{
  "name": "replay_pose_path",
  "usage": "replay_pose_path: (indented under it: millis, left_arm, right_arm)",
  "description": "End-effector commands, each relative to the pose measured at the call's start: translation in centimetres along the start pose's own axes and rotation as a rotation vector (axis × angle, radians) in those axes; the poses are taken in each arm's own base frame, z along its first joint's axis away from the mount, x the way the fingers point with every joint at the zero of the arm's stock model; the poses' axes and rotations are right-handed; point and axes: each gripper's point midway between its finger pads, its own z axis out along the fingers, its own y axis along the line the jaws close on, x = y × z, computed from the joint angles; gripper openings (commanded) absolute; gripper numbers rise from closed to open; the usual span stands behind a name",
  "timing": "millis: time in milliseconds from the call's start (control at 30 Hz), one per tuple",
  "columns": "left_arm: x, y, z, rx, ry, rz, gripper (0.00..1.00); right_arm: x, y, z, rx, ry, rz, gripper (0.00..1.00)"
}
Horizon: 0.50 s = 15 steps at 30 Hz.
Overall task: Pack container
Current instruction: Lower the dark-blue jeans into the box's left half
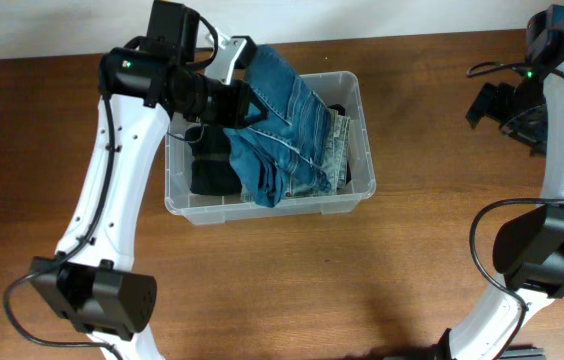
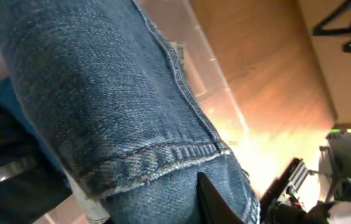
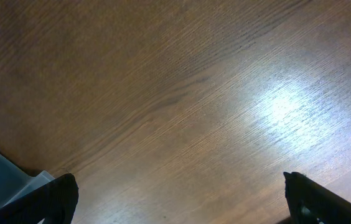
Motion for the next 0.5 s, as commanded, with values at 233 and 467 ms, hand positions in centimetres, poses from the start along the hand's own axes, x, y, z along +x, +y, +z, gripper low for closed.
replay_pose_path:
  millis: [233, 467]
  left_arm:
    - [0.4, 8.0, -2.0, -0.476, -0.060, -0.351, 0.01]
    - [1.4, 9.7, -3.0, -0.591, -0.055, -0.405, 0.13]
  right_arm:
    - [0.0, -0.1, 0.1, 0.003, 0.005, 0.014, 0.98]
    - [0.0, -0.1, 0.1, 0.003, 0.005, 0.014, 0.99]
